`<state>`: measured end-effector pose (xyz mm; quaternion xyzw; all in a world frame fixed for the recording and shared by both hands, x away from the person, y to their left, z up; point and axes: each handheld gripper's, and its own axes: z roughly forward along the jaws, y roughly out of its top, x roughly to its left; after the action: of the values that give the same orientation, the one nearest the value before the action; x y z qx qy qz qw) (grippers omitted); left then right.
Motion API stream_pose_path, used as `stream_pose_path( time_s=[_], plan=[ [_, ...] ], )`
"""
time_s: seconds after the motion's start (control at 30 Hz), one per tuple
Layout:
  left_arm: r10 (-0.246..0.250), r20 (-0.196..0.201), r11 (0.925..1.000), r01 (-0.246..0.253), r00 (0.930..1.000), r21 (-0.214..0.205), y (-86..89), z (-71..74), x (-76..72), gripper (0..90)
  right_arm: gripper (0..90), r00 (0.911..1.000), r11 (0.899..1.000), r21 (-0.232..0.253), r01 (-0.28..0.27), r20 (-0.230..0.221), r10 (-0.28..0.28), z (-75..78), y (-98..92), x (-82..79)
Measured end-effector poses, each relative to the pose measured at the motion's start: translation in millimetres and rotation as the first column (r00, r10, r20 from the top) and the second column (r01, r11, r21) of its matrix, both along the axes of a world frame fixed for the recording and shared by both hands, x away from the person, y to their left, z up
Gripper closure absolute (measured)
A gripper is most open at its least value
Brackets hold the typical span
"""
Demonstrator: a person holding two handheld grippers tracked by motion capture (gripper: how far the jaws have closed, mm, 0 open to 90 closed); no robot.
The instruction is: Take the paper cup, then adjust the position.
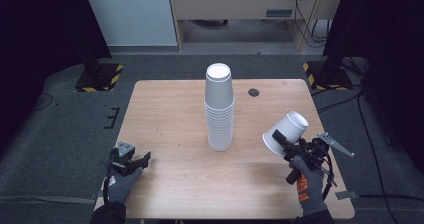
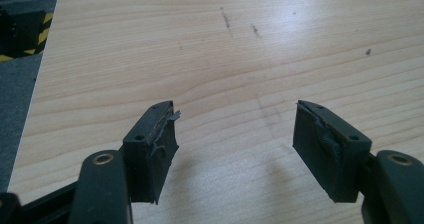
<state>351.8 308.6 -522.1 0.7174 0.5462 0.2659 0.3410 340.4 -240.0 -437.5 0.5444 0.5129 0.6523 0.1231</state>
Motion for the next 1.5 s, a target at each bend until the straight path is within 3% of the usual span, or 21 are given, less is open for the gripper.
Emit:
stream_pose_path(
  time_s=[0.3,0.63,0.93,0.97,1.0,1.07,1.1,1.13,1.2,1.3,1.37,1.4,1.5],
  plan=[
    [-0.054,0.053,0.9984,0.055,0.9971,-0.014,-7.4,5.5,-2.1,38.1,15.9,0.9995,0.999,0.046,0.022,-0.023,-0.021,-6.6,-1.1,-0.8],
    [-0.12,0.112,0.9902,0.127,0.9865,-0.058,-19.7,14.4,-4.8,39.5,15.9,0.9976,0.995,0.092,0.047,-0.055,-0.042,-14.4,-1.5,-0.2],
    [-0.197,0.199,0.9677,0.223,0.9601,-0.118,-43.0,26.5,-9.4,38.7,15.9,0.9961,0.99,0.125,0.06,-0.072,-0.051,-18.9,1.0,-0.4],
    [-0.197,0.199,0.9677,0.223,0.9601,-0.118,-43.0,26.5,-9.4,38.3,15.9,0.9961,0.99,0.125,0.06,-0.072,-0.051,-18.9,1.0,-0.4],
    [-0.206,0.216,0.9633,0.236,0.9545,-0.128,-48.6,29.5,-10.8,37.9,15.9,0.9955,0.989,0.131,0.063,-0.078,-0.053,-20.2,2.1,-0.5],
    [-0.209,0.223,0.9611,0.242,0.9522,-0.133,-50.7,30.7,-11.3,37.2,15.9,0.9951,0.988,0.141,0.064,-0.084,-0.053,-20.4,2.7,-0.5],
    [-0.221,0.243,0.9552,0.26,0.9446,-0.142,-57.1,34.1,-12.5,37.1,15.9,0.9946,0.987,0.149,0.063,-0.09,-0.05,-21.4,3.6,-0.3],
    [-0.221,0.243,0.9552,0.26,0.9446,-0.142,-57.1,34.1,-12.5,37.1,15.9,0.9946,0.987,0.149,0.063,-0.09,-0.05,-21.4,3.6,-0.3],
    [-0.244,0.262,0.9459,0.289,0.9335,-0.147,-66.3,38.1,-14.3,37.1,15.9,0.9942,0.985,0.163,0.066,-0.095,-0.051,-22.2,3.4,-0.3],
    [-0.256,0.268,0.941,0.303,0.9288,-0.15,-71.8,39.9,-15.4,36.6,15.9,0.9941,0.984,0.163,0.069,-0.094,-0.054,-22.9,2.9,-0.4],
    [-0.282,0.276,0.9291,0.333,0.9188,-0.16,-82.8,42.5,-16.6,36.9,15.9,0.9939,0.983,0.167,0.07,-0.096,-0.054,-23.3,2.5,-0.6],
    [-0.282,0.276,0.9291,0.333,0.9188,-0.16,-82.8,42.5,-16.6,37.0,15.9,0.9939,0.983,0.167,0.07,-0.096,-0.054,-23.3,2.5,-0.6],
    [-0.317,0.297,0.9139,0.374,0.9006,-0.158,-99.6,48.1,-18.7,37.1,15.9,0.9938,0.982,0.174,0.069,-0.098,-0.053,-23.0,1.9,-1.2]
  ],
)
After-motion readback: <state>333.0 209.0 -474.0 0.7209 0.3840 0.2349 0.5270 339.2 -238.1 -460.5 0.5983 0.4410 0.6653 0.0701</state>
